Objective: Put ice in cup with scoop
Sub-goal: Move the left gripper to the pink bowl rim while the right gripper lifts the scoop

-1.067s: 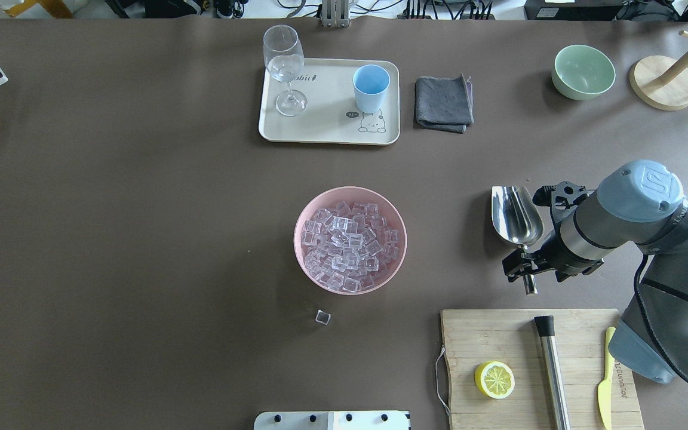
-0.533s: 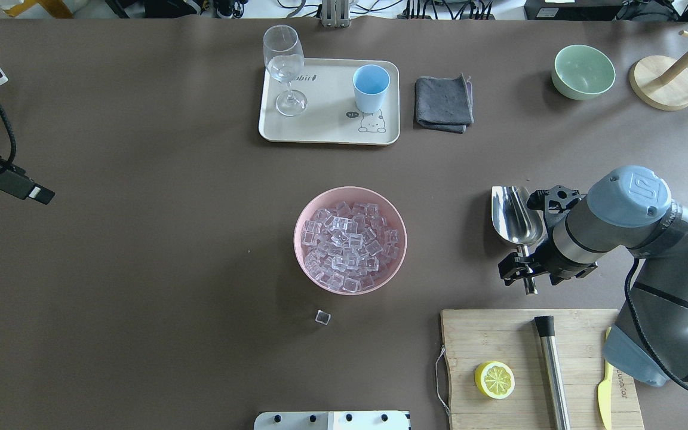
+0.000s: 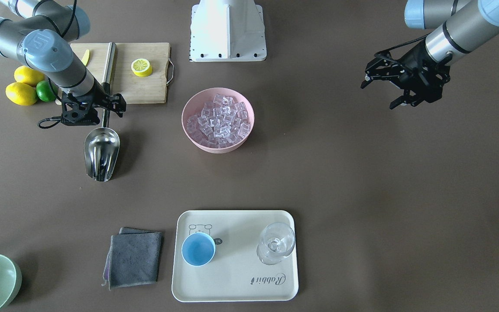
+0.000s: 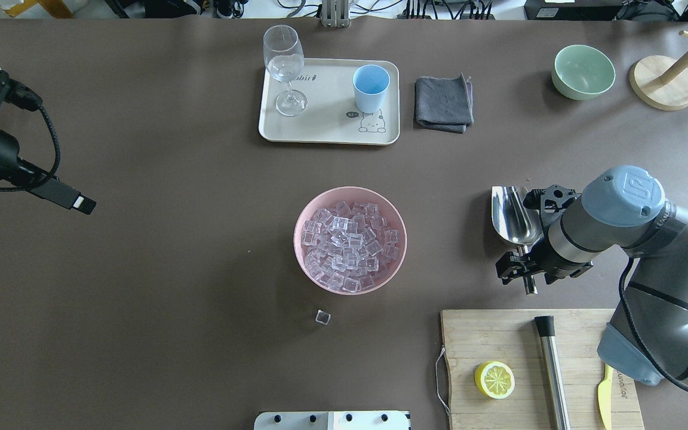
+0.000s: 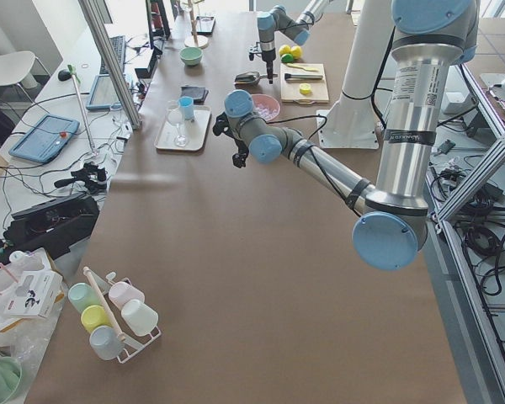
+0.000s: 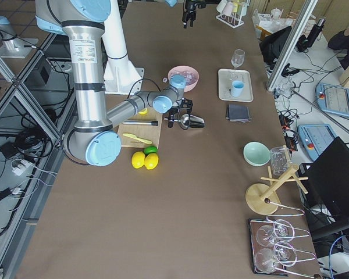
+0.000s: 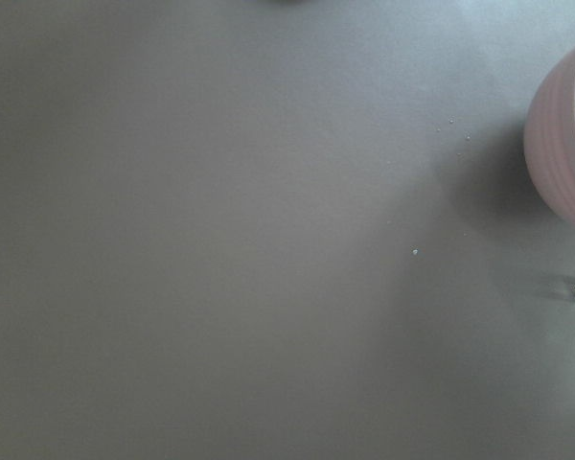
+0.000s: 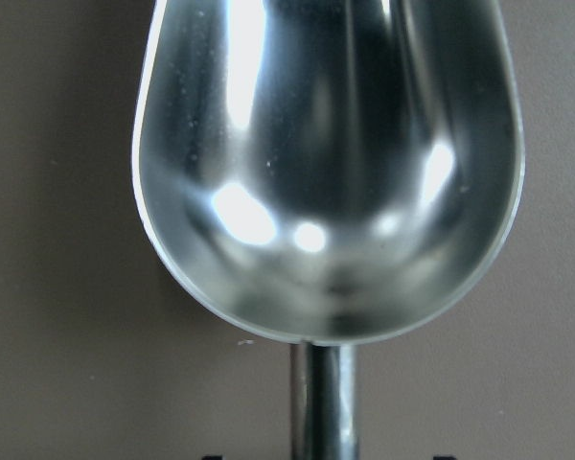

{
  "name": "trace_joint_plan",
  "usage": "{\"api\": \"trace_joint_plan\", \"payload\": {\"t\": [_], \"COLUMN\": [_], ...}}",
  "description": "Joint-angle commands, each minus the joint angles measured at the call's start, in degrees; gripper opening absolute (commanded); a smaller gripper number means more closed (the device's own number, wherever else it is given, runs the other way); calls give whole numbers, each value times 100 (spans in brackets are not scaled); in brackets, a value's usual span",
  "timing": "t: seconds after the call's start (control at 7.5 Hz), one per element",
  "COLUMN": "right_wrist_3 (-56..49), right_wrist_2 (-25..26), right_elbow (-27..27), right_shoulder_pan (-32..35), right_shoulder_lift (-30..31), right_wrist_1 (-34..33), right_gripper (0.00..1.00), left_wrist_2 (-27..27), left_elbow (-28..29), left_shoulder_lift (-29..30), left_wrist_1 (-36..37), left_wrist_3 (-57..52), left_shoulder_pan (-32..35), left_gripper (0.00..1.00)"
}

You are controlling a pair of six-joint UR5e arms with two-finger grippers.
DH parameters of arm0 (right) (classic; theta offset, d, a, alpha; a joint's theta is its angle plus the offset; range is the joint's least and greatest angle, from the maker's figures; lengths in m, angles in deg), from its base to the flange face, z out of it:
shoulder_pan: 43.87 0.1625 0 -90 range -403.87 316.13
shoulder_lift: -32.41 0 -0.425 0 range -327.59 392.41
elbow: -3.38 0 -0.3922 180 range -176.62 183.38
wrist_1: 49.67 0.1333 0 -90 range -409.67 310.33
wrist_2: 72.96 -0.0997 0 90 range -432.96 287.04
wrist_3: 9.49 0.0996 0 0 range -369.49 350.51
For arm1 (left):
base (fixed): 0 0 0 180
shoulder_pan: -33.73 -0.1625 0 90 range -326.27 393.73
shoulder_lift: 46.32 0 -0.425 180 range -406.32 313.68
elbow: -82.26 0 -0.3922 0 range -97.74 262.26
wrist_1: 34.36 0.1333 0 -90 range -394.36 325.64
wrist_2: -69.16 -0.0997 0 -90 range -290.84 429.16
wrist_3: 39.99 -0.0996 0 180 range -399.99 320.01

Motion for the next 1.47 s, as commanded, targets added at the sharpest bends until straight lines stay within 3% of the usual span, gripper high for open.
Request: {"api": "trace_joint_plan", "payload": {"t": [0.0,0.27,0.4,0.8,0.93,1.07,1.2,1.33], "right_wrist_3": [9,8,8,0,0,8,8,0], "right_wrist_2": [4,-5,-13,-13,-57,-49,-48,-40], "right_elbow": [19,1,-25,-78,-148,-201,-201,-201], "right_shoulder_pan": [-4,-4,-4,-4,-4,-4,5,5], "right_shoulder_lift": [1,2,19,10,28,63,63,72], "right_wrist_1": [1,-8,-8,-148,-166,-183,-184,-218], "right_gripper": [71,72,72,67,15,0,0,0], "left_wrist_2": [-565,-819,-1256,-1514,-1672,-1691,-2039,-2713], "left_elbow": [3,47,30,300,389,399,407,347], "left_shoulder_lift": [397,547,565,801,985,952,1004,1039], "left_wrist_1": [-20,-186,-361,-904,-986,-1144,-1189,-1224], "left_wrist_3": [15,6,15,6,-2,-2,6,6], "left_shoulder_pan": [-675,-1131,-1465,-1870,-1933,-1977,-2134,-2554], "left_gripper": [98,98,98,98,98,98,98,98]}}
